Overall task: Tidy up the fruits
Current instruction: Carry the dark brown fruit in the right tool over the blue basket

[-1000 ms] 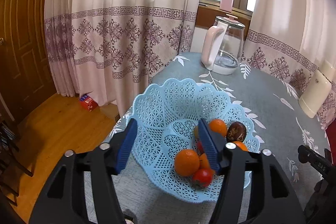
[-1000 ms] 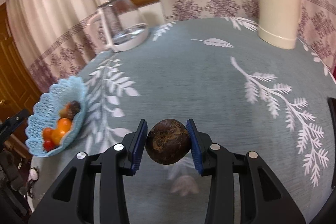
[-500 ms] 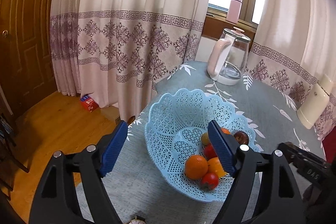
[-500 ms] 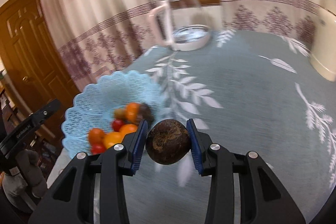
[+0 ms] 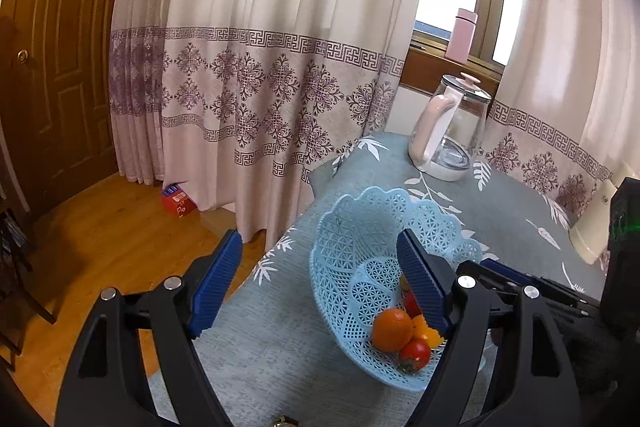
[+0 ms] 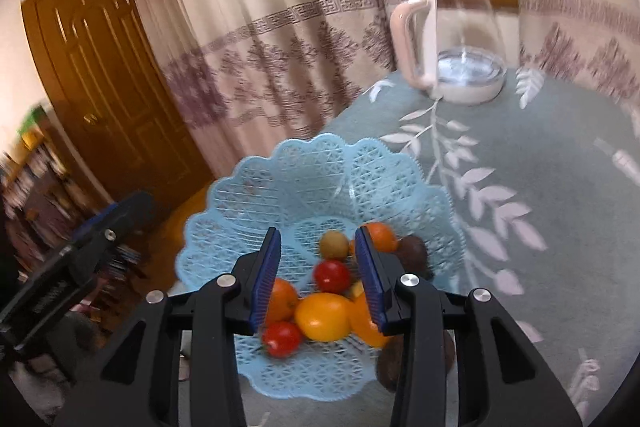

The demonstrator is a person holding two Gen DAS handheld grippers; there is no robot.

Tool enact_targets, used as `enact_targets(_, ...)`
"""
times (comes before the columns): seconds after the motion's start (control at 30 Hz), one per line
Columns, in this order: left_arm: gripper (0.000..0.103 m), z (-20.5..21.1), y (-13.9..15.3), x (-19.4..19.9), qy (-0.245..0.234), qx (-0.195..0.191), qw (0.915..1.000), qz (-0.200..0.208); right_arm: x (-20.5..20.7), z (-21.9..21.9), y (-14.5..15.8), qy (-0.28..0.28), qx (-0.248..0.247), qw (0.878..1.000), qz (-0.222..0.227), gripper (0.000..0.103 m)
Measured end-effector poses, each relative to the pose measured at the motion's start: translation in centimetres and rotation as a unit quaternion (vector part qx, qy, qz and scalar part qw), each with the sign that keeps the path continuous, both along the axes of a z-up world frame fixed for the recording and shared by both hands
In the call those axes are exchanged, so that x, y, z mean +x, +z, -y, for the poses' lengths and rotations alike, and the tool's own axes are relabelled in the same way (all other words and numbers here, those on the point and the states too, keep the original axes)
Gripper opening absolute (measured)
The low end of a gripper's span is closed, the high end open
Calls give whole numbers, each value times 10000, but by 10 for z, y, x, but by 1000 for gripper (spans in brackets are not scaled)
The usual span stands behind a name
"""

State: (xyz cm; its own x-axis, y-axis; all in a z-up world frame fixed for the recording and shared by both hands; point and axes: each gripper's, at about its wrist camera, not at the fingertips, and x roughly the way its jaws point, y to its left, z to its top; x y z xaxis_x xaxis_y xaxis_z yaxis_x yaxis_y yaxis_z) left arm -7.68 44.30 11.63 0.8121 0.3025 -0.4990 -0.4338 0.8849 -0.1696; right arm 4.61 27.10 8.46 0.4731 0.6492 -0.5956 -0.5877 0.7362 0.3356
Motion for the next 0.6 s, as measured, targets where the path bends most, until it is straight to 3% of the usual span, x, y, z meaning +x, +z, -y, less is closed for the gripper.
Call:
enact_targets(0.33,81,2,-3,4,-72,-61,9999,-43,11,50,4,-674,306,9972,-121,40)
enact_targets(0.6,81,5,-4,4,-123,-96,9999,-41,6,102,-14,-1292,-5,9914,-201,40)
